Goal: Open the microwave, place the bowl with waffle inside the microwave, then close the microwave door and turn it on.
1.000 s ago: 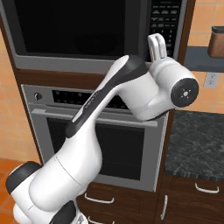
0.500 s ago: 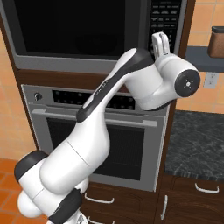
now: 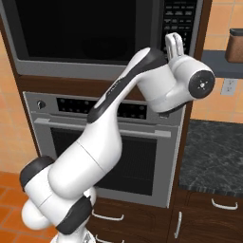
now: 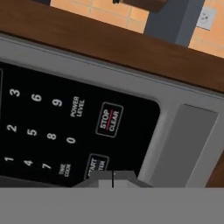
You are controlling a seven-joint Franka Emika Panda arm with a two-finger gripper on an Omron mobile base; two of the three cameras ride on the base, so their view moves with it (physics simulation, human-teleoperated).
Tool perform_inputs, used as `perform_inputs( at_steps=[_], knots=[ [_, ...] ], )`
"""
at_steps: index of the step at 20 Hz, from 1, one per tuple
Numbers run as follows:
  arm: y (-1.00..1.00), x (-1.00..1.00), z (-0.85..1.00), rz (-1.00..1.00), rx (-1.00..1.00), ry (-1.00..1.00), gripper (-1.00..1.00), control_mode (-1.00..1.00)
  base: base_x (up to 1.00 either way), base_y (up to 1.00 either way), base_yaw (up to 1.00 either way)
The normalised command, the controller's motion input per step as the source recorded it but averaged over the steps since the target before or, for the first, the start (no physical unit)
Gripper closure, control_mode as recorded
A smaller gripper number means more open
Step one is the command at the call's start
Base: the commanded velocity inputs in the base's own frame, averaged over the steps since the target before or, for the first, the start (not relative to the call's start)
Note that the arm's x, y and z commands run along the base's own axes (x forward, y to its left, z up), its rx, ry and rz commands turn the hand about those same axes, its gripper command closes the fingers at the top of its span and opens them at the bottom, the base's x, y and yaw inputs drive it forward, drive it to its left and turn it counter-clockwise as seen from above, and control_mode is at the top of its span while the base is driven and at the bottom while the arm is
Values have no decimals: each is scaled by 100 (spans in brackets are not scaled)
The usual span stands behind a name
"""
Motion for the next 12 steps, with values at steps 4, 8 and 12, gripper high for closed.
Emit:
perform_inputs(
  at_steps=[4, 8, 12],
  knots=[
    [0, 34, 0, -2, 0, 0, 100, -100, 0, 0, 0],
    [2, 44, 0, -1, 0, 0, 100, -100, 0, 0, 0],
    [13, 69, 0, -1, 0, 2, 100, -100, 0, 0, 0]
  ],
)
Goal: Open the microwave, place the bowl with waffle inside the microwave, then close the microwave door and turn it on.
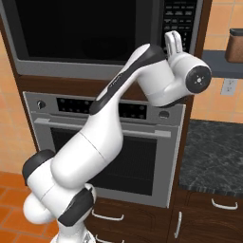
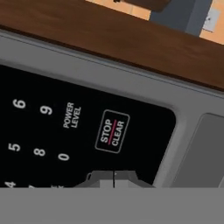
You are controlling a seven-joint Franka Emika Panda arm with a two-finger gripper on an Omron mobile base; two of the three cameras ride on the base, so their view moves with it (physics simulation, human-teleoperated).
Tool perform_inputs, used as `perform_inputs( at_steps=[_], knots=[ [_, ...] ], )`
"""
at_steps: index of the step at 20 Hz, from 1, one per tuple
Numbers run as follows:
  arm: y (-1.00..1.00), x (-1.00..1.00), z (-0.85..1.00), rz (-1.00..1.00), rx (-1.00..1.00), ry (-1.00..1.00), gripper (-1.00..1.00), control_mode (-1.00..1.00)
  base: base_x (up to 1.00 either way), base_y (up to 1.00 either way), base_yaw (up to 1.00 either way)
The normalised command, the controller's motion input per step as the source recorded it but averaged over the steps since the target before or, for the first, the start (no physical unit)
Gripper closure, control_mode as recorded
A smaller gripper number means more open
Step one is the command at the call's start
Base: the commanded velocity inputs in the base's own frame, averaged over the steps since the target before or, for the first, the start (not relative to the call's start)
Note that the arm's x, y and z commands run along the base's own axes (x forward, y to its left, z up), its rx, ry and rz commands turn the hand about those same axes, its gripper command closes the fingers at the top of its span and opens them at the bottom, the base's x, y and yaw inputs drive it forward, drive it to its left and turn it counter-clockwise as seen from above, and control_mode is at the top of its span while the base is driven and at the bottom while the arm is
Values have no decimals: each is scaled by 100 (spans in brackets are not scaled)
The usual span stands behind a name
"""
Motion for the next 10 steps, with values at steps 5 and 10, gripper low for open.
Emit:
perform_inputs(
  at_steps=[5, 10],
  knots=[
    [58, 99, -17, -4, -6, 15, 100, -100, 0, 0, 0],
    [99, 100, -37, -2, -17, 22, 100, -100, 0, 0, 0]
  ],
)
